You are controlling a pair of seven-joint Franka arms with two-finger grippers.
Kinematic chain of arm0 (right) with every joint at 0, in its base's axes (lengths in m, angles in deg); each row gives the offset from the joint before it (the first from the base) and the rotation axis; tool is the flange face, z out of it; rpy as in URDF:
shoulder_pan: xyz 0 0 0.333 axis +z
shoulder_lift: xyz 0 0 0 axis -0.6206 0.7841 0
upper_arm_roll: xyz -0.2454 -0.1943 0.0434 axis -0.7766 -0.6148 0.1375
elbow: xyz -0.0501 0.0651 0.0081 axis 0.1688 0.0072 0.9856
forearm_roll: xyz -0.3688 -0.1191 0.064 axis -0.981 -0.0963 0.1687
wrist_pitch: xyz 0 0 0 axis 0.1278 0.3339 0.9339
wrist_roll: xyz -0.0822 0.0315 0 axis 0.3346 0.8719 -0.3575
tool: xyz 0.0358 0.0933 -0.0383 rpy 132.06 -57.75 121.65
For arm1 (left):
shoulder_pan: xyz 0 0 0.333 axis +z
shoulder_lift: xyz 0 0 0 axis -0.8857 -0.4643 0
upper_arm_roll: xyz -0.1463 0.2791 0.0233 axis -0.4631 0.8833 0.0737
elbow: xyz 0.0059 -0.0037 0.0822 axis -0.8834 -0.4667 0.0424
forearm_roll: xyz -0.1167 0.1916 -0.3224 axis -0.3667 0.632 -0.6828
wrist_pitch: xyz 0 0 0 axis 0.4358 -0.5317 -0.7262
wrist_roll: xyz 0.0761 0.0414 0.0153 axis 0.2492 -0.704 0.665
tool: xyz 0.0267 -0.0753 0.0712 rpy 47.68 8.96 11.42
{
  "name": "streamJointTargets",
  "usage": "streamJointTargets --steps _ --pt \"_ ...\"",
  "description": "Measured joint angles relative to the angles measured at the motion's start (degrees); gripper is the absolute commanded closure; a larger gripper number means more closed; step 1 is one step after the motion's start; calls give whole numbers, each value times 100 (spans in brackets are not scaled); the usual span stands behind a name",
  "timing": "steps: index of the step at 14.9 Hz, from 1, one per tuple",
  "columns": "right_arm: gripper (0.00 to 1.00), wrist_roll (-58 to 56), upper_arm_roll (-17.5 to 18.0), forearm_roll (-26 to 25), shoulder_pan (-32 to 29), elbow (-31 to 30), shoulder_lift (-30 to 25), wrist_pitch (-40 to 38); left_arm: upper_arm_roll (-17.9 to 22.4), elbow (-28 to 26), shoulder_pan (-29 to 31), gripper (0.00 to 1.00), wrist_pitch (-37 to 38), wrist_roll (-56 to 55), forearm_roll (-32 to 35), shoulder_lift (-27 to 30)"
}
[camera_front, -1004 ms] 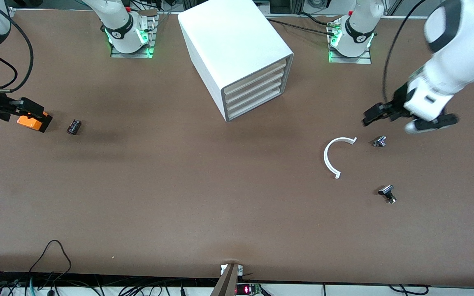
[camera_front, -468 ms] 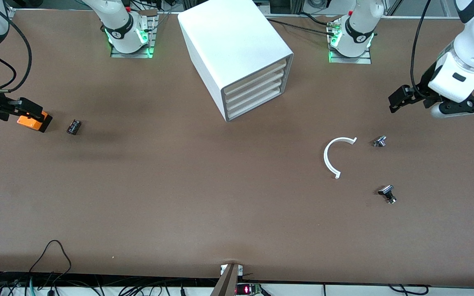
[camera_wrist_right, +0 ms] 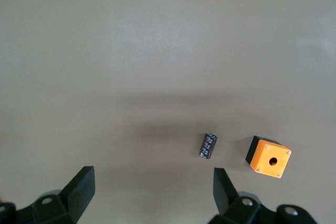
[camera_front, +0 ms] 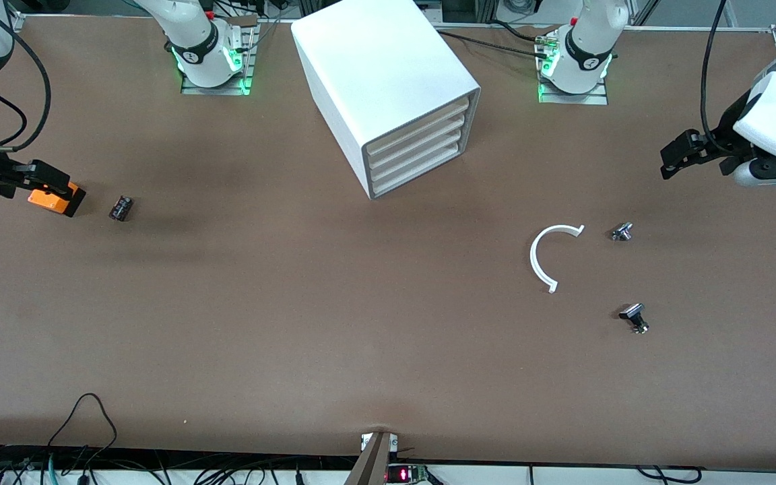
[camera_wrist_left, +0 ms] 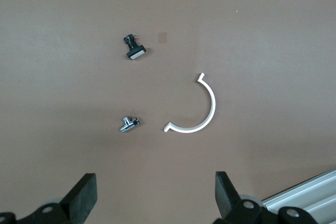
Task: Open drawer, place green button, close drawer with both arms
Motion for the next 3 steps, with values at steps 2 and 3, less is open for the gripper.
streamJointTargets --steps 2,3 --pt "0 -2 -20 1 0 0 0 1 5 0 78 1 0 15 2 -108" --pt "0 -3 -22 1 0 0 0 0 8 2 133 1 -2 84 3 -159"
